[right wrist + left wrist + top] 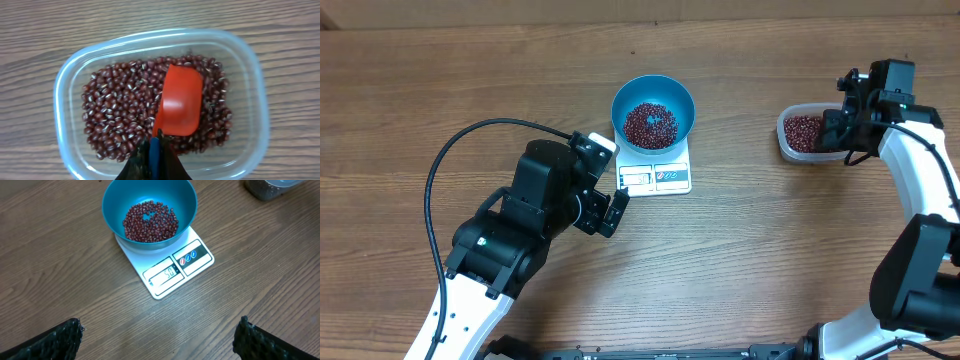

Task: Scoop item into bowl and weigh 150g on scale
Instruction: 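Scoop more beans from the tub with the right gripper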

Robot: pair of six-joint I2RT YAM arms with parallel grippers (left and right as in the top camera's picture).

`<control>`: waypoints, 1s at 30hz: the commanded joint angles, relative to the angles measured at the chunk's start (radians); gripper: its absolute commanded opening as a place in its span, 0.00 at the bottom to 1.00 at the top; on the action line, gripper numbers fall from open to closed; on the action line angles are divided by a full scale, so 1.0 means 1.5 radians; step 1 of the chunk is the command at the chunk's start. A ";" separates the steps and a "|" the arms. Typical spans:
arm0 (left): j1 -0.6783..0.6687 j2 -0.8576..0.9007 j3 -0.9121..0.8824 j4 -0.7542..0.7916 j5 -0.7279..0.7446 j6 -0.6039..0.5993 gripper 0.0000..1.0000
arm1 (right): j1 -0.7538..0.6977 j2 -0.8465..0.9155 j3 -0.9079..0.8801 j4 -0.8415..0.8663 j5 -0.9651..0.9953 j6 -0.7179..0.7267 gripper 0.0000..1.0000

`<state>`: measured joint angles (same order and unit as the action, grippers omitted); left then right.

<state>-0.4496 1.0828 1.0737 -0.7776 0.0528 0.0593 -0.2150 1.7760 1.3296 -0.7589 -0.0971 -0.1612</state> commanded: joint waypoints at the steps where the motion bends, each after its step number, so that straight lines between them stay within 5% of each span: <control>1: 0.003 -0.008 0.005 0.002 0.007 0.010 1.00 | -0.002 0.014 -0.001 -0.007 -0.062 -0.003 0.04; 30: 0.003 -0.008 0.005 0.002 0.007 0.010 1.00 | -0.112 0.014 -0.001 -0.032 -0.351 -0.020 0.04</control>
<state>-0.4496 1.0828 1.0737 -0.7780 0.0528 0.0593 -0.3798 1.7927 1.3296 -0.8055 -0.5472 -0.1780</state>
